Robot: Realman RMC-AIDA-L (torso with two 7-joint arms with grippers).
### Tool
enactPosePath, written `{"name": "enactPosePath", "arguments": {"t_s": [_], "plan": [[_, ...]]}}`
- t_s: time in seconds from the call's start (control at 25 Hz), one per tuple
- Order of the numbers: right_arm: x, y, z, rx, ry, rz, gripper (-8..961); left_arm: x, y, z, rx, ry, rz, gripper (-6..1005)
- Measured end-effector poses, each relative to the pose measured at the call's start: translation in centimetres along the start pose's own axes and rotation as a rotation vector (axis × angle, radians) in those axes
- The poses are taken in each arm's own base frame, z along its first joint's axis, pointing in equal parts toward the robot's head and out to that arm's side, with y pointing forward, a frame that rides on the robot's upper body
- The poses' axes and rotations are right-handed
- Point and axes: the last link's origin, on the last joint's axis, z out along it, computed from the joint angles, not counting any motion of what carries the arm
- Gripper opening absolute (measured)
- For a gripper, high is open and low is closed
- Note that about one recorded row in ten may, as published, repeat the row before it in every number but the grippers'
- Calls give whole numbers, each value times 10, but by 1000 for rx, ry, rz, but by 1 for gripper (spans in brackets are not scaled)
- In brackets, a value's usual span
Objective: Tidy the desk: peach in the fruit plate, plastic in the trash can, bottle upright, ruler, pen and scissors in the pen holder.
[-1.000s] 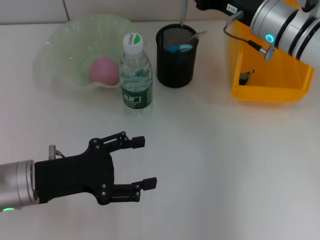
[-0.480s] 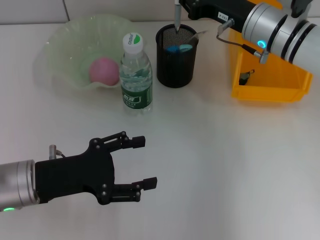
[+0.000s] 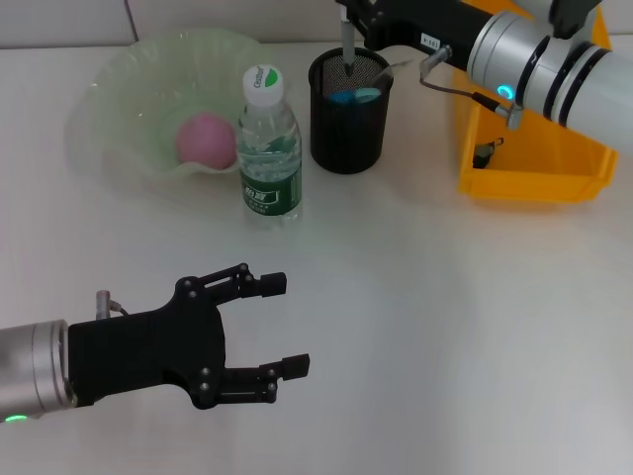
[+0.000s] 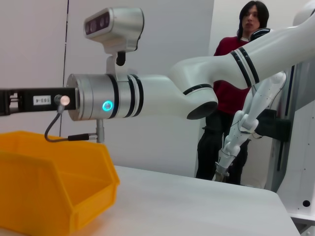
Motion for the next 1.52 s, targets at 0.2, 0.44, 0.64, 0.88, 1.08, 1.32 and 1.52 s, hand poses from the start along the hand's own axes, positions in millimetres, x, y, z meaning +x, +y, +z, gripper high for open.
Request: {"name": "enactPosePath", "arguments": {"t_s": [0.2,0.44,0.64,0.88,1.08,1.32,1.52], "plan": [[3,3,3,-11,24,-23,217,0,0,-1,0,0,-1,860],[5,3,1,-7,27,-11,223,-1,1,-1,0,1,-3,860],[10,2,-3,-4,30,2,229,-1,2,-2,2,1,5,860],[13,5,-9,-24,16,17,235,-3,4,-2,1,4,10,860],[2,11,-29,-98,-113,75,402,-3,4,-3,1,3,10,860],[-3,13,-89,-212,-181,201,688,-3,2,-5,10,4,3,860],[19,30,-150,-392,-16,140,806,-1,-1,-6,14,3,6,860]]}}
